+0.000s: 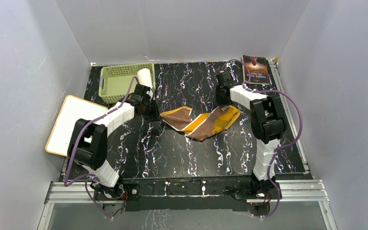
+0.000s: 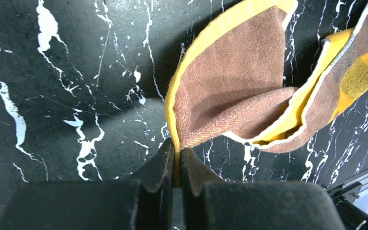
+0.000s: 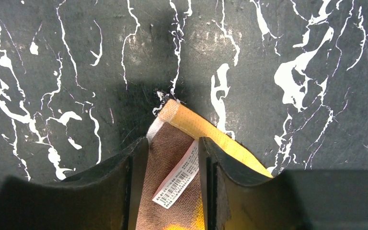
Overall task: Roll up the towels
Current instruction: Flatten out the towel at the center of the board.
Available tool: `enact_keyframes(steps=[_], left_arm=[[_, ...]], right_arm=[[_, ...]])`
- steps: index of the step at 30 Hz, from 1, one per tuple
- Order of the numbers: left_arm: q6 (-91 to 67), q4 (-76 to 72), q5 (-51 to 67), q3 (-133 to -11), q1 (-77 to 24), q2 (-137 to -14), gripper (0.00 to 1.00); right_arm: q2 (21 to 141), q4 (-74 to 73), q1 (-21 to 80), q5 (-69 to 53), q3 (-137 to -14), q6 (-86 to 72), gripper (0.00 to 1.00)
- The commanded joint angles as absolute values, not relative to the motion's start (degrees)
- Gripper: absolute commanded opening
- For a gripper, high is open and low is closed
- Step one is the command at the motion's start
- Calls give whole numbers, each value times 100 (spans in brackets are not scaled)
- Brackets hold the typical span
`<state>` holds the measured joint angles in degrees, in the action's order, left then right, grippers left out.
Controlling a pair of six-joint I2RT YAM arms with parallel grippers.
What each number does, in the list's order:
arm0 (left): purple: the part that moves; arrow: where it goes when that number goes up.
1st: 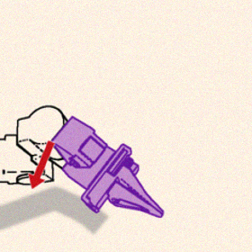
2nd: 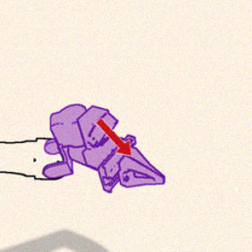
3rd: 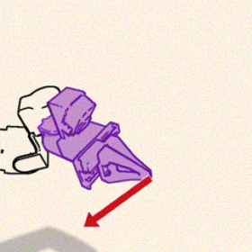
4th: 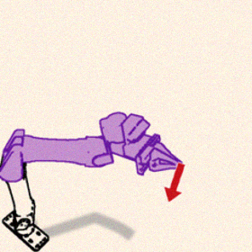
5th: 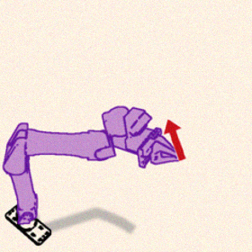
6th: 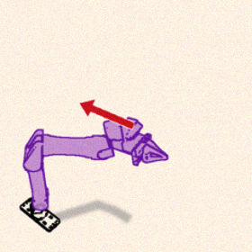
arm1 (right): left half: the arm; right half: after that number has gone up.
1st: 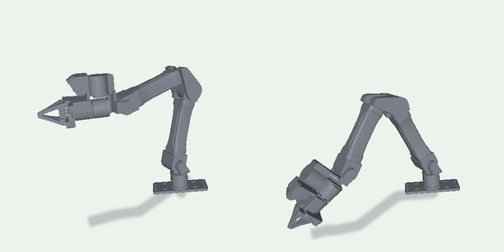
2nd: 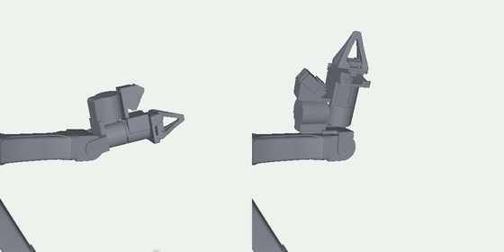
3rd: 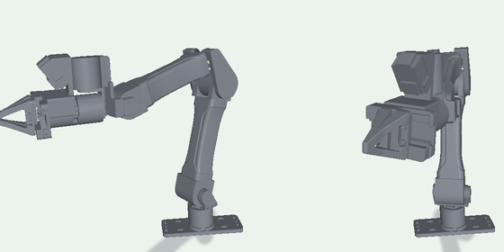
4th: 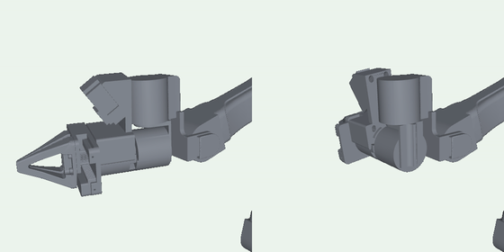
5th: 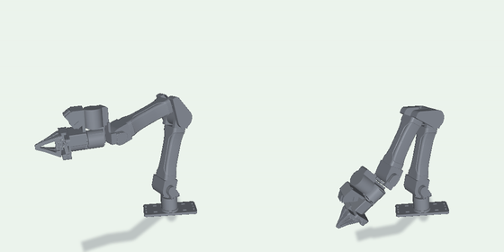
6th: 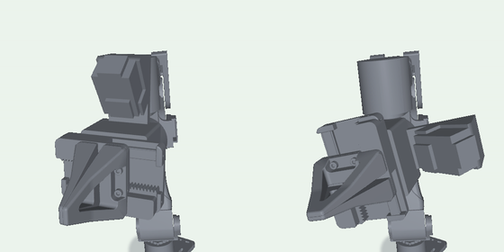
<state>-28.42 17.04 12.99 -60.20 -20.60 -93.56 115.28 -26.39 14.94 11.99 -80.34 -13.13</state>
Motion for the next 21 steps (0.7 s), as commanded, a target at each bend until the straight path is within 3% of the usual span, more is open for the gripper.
enact_keyframes(steps=[1, 3, 5, 12, 21], left_arm=[[-2700, 1896, 1445, -5995, -1900, -9049, 0], [-2686, 1903, 1477, -5999, -1822, -9055, 0], [-2660, 1926, 1521, -6030, -1737, -9077, 0], [-2531, 2289, 1940, -6611, -997, -9000, 0], [-2325, 3180, 2423, -8577, -589, -9221, 0]], right_arm=[[11487, -2331, 1502, 1268, -7998, -1298, 37], [11432, -2215, 1496, 1183, -7781, -1321, 27], [11356, -2037, 1437, 917, -7569, -1360, 0], [10118, -1973, 1292, 613, -7770, -1377, 0], [8046, -2087, 1283, 589, -8667, -1496, 0]])
